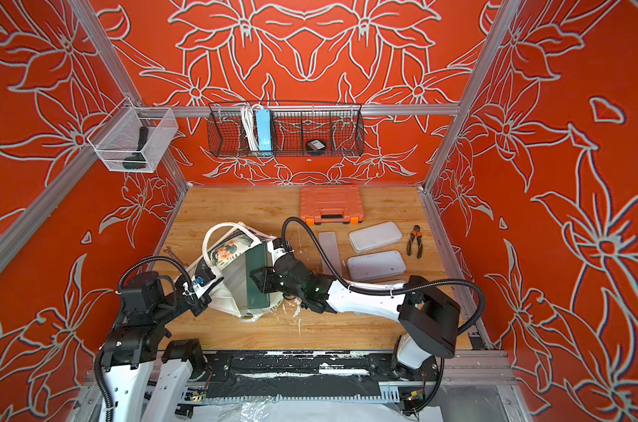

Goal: Take out the pencil case from the canvas bag
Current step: Pick up the pencil case from the canvas bag, then place the pencil case at the center of the board.

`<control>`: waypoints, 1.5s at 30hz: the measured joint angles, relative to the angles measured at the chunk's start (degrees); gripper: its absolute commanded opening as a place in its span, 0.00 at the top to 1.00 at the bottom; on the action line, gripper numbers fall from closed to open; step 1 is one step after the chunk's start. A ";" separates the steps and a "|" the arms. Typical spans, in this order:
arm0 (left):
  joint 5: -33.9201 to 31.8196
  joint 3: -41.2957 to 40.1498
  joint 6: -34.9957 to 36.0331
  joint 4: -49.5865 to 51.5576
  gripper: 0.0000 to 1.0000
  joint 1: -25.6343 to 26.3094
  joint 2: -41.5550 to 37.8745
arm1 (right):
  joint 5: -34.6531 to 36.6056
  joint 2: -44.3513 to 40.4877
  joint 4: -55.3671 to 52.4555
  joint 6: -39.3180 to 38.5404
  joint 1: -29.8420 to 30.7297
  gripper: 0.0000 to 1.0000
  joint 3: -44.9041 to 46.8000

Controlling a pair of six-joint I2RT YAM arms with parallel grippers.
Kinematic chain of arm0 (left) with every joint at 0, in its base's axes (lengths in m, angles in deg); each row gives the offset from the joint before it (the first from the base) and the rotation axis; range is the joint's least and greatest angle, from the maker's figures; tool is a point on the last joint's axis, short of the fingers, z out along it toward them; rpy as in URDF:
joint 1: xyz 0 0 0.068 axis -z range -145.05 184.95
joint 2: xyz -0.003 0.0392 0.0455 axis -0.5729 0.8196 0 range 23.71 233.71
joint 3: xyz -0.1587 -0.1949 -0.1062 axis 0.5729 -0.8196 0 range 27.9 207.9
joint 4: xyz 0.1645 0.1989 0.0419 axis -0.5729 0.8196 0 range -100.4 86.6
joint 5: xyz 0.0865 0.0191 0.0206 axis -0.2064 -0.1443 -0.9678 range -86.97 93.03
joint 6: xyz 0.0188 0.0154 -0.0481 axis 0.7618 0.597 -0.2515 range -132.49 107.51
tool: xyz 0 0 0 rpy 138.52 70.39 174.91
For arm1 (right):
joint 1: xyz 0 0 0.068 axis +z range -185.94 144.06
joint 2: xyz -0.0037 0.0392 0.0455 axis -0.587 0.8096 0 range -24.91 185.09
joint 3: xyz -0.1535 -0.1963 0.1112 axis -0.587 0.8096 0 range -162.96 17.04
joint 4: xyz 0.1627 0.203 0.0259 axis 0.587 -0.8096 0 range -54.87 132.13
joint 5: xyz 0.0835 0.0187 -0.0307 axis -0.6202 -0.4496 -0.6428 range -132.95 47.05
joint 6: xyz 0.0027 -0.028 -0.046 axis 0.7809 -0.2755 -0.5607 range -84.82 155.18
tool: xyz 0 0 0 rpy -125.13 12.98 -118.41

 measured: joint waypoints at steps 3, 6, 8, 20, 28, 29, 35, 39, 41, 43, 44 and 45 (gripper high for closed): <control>-0.24 -1.27 -1.99 -1.86 1.00 0.00 0.42 | 0.02 -2.10 -1.97 -0.42 -0.39 0.78 -0.04; -0.70 -2.38 -4.81 -4.72 1.00 0.00 0.52 | 0.31 -3.50 -2.97 -0.74 -1.01 0.78 -0.04; -0.96 -3.28 -6.88 -6.58 1.00 0.00 0.52 | 0.50 -3.82 -3.30 -0.79 -1.55 0.78 -0.04; -5.84 -6.14 -17.14 -12.81 1.00 1.33 1.84 | -0.55 -3.80 -7.72 -1.01 -5.05 0.78 -0.76; -8.87 -5.42 -18.18 -14.16 1.00 2.03 5.84 | -3.39 -3.67 -10.80 -1.05 -7.26 0.78 -3.17; -8.94 -4.90 -18.18 -14.10 1.00 2.10 6.82 | -3.58 -3.67 -11.30 -1.16 -7.45 0.78 -3.65; -8.74 -2.21 -18.78 -13.66 1.00 2.14 12.07 | -4.20 -3.67 -13.84 -1.92 -8.41 0.78 -7.23; -8.57 -0.35 -19.52 -13.75 1.00 2.14 17.33 | -4.74 -3.34 -15.26 -2.69 -9.27 0.78 -8.87; -8.55 0.46 -20.15 -13.77 1.00 2.14 19.58 | -4.94 -2.60 -15.91 -2.93 -9.70 0.78 -9.84; -8.17 1.40 -20.83 -13.70 1.00 2.14 22.16 | -5.40 -1.57 -16.31 -3.02 -10.25 0.78 -10.93; -8.02 1.84 -20.94 -13.62 1.00 2.14 23.17 | -5.68 -1.09 -16.46 -3.04 -10.49 0.78 -11.32; -7.74 2.27 -21.00 -13.53 1.00 2.14 24.37 | -6.10 -0.52 -16.70 -3.06 -10.78 0.78 -11.78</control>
